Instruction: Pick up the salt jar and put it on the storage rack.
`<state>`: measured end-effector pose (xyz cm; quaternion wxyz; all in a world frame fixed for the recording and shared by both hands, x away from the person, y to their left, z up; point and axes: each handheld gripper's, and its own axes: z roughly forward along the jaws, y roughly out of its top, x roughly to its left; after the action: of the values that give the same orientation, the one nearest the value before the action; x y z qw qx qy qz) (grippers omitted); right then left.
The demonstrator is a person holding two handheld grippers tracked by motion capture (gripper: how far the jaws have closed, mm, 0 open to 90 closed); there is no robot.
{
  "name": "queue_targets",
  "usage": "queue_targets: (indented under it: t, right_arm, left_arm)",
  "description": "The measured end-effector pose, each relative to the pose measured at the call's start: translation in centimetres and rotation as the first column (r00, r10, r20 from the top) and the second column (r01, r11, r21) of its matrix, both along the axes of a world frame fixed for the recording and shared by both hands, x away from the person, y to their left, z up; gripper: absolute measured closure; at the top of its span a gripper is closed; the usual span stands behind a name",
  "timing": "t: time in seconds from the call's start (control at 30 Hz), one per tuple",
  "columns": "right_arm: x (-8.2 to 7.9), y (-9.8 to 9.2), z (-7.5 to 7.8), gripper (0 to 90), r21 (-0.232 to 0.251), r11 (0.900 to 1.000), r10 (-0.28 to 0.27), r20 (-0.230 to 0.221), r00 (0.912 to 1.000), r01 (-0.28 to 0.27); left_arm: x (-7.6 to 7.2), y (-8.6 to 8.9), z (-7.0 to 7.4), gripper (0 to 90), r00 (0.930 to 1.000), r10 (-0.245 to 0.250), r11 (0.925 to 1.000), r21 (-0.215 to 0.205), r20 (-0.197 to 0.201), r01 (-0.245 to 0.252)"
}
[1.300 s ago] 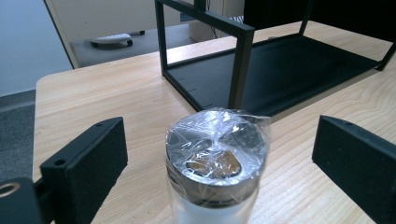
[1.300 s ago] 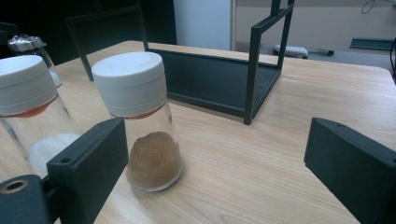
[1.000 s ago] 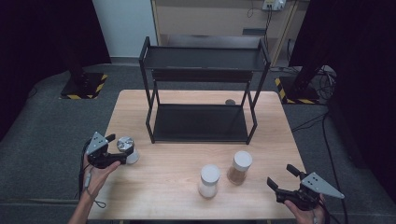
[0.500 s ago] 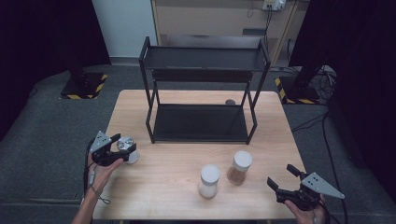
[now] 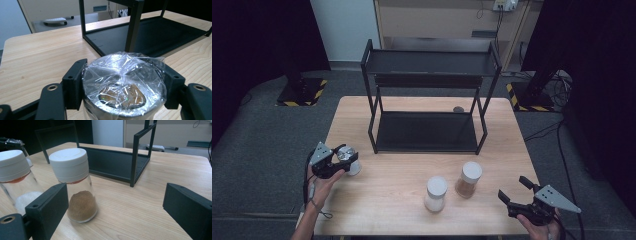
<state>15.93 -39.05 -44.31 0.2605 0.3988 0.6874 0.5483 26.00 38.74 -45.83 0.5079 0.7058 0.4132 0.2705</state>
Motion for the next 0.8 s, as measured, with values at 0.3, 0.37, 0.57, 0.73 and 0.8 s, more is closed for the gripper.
queue_targets:
  t: [0.3,0.37,0.57,0.73,0.8]
  right_arm:
    - [0.0,0.0,0.0,6.8,0.001,1.000,-0.001,0.000,1.0000,0.001]
    - [0.0,0.0,0.0,6.8,0.000,1.000,-0.001,0.001,1.0000,0.001]
    - [0.0,0.0,0.0,6.8,0.000,1.000,0.000,0.000,1.0000,0.000]
    - [0.0,0.0,0.0,6.8,-0.001,1.000,0.000,0.000,1.0000,0.000]
    - [0.1,0.0,0.0,6.8,-0.001,1.000,0.000,-0.001,1.0000,0.000]
  left_arm:
    - [0.0,0.3,0.0,33.3,1.0000,-0.003,0.9999,-0.017,-0.003,0.003]
    - [0.0,0.4,-0.1,33.3,1.0000,-0.003,0.9998,-0.022,-0.003,0.003]
    - [-0.1,0.8,0.4,33.3,0.9992,-0.039,0.9990,-0.020,0.008,0.039]
    - [0.1,0.8,1.1,33.3,0.9967,-0.079,0.9968,-0.014,0.017,0.079]
    - [0.3,0.8,1.7,33.3,0.9932,-0.114,0.9933,-0.013,0.022,0.115]
